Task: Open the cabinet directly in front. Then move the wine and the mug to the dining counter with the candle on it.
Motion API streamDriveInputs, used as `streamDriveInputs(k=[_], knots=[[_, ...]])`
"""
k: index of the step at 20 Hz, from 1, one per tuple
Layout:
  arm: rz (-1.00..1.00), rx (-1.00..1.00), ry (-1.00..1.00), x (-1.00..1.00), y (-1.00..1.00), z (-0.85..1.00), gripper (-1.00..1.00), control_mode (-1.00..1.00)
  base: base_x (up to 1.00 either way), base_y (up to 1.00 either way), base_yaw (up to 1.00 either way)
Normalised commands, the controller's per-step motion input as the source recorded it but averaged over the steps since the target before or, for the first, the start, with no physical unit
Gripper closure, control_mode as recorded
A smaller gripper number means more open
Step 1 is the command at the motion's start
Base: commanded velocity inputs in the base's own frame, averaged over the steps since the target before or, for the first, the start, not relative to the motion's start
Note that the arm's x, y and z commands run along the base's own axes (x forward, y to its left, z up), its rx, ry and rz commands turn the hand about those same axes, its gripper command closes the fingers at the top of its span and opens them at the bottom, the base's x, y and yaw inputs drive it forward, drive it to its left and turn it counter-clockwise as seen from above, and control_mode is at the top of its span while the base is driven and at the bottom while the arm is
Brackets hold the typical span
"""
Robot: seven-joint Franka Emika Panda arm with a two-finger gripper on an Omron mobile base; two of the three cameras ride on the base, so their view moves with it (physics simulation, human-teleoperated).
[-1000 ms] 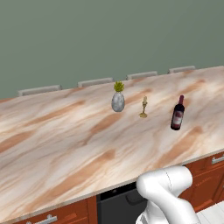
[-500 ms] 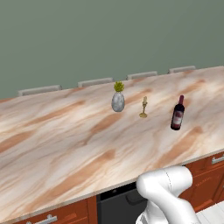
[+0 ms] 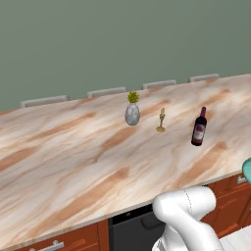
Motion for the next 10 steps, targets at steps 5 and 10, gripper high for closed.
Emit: streamDriveInputs(k=[5, 10], knots=[[-0.19, 0.0, 0.09, 0.18, 0.0, 0.0, 1.0, -1.0, 0.0, 0.0, 0.0], [-0.18, -0.03, 0.11, 0.05, 0.0, 0.03, 1.0, -1.0, 0.0, 0.0, 0.0]])
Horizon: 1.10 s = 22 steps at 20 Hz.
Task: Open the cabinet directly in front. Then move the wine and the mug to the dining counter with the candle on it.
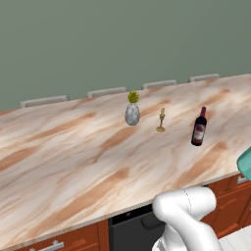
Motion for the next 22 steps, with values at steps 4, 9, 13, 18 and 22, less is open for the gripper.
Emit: streamDriveInputs(k=[4, 9, 13, 18, 22], knots=[[-0.15, -0.06, 0.04, 0.0, 0.0, 0.17, 1.0, -1.0, 0.0, 0.0, 0.0], [-0.13, -0.13, 0.03, 0.0, 0.03, 0.17, 1.0, -1.0, 0.0, 0.0, 0.0], [-0.12, -0.11, 0.08, 0.0, 0.07, 0.16, 1.0, -1.0, 0.0, 0.0, 0.0], [-0.11, -0.15, 0.15, 0.07, 0.0, 0.02, 1.0, -1.0, 0.0, 0.0, 0.0], [-0.13, -0.12, 0.2, 0.07, 0.01, 0.0, 1.0, -1.0, 0.0, 0.0, 0.0]])
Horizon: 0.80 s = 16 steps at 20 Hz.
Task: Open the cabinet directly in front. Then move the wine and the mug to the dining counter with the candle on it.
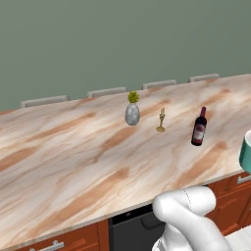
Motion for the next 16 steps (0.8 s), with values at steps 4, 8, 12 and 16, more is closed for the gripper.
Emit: streamDriveInputs(k=[4, 8, 12, 16], knots=[[-0.17, -0.04, 0.14, 0.12, 0.15, 0.0, 1.0, -1.0, 0.0, 0.0, 0.0], [-0.18, 0.0, 0.01, 0.13, 0.2, -0.04, 1.0, -1.0, 0.0, 0.0, 0.0], [-0.2, 0.03, 0.0, 0.14, 0.22, -0.18, 1.0, -1.0, 0.0, 0.0, 0.0], [-0.22, 0.07, -0.02, 0.15, 0.21, -0.27, 1.0, -1.0, 0.0, 0.0, 0.0]])
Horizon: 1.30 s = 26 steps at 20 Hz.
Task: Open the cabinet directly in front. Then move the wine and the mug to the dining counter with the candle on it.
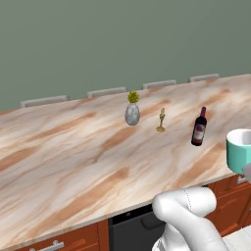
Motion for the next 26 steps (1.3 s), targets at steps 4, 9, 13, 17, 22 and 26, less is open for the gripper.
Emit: streamDriveInputs(k=[4, 9, 13, 17, 22, 26], knots=[[-0.22, 0.06, -0.01, 0.18, 0.17, -0.21, 1.0, -1.0, 0.0, 0.0, 0.0], [-0.21, 0.04, 0.0, 0.3, 0.04, -0.03, 1.0, -1.0, 0.0, 0.0, 0.0], [-0.18, 0.06, 0.0, 0.37, -0.04, 0.0, 1.0, -1.0, 0.0, 0.0, 0.0], [-0.16, 0.05, 0.0, 0.28, -0.12, 0.0, 1.0, -1.0, 0.0, 0.0, 0.0], [-0.18, 0.04, 0.0, 0.15, -0.01, -0.05, 1.0, -1.0, 0.0, 0.0, 0.0], [-0.17, 0.09, 0.0, 0.03, 0.0, -0.07, 1.0, -1.0, 0.0, 0.0, 0.0]])
